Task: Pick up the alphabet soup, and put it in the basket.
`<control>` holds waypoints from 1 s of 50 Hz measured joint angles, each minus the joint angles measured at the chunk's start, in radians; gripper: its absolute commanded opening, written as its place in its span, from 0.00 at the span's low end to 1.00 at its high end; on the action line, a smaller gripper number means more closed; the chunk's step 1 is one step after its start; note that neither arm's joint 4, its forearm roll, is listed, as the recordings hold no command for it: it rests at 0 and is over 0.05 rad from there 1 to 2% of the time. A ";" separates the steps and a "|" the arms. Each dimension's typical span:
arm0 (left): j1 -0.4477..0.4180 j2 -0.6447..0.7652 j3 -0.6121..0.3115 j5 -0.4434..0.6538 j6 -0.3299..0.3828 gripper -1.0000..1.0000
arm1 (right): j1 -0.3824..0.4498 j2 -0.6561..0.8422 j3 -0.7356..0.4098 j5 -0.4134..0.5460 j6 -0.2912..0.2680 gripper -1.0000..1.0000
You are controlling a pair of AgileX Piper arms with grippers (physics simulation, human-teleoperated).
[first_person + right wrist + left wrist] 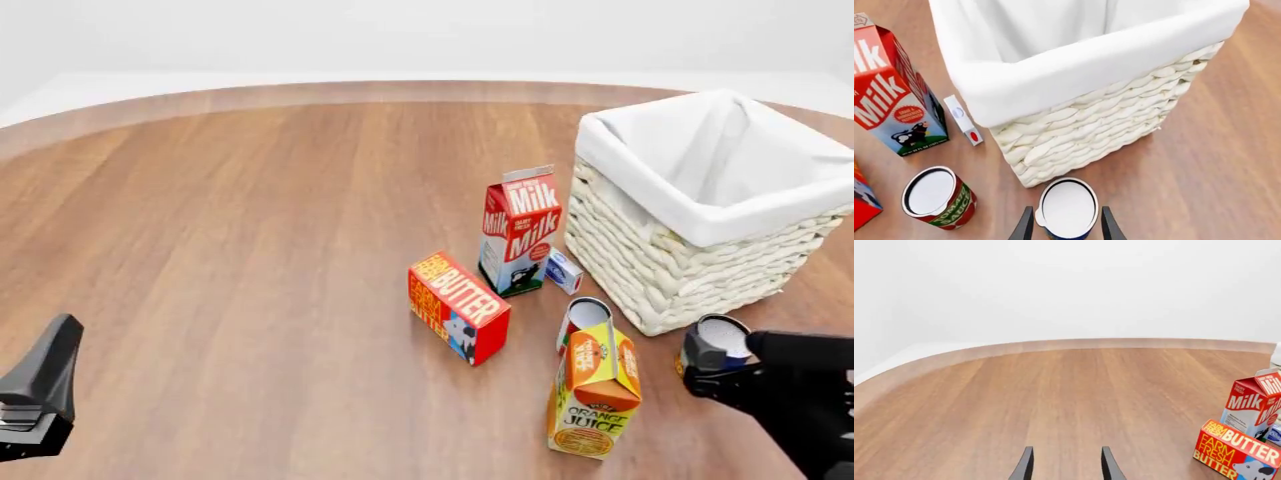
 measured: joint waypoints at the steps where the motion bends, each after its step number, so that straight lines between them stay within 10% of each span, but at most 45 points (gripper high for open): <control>1: 0.000 0.000 0.000 0.000 0.000 1.00 | 0.000 0.010 0.000 -0.009 0.000 1.00; 32: 0.000 0.000 0.000 0.000 0.000 1.00 | 0.001 0.289 0.000 -0.209 0.012 1.00; 33: 0.000 0.000 0.000 0.000 0.000 1.00 | 0.001 0.292 0.000 -0.210 0.013 0.00; 50: 0.000 0.000 0.000 0.000 0.000 1.00 | 0.004 0.294 0.000 -0.219 -0.009 0.00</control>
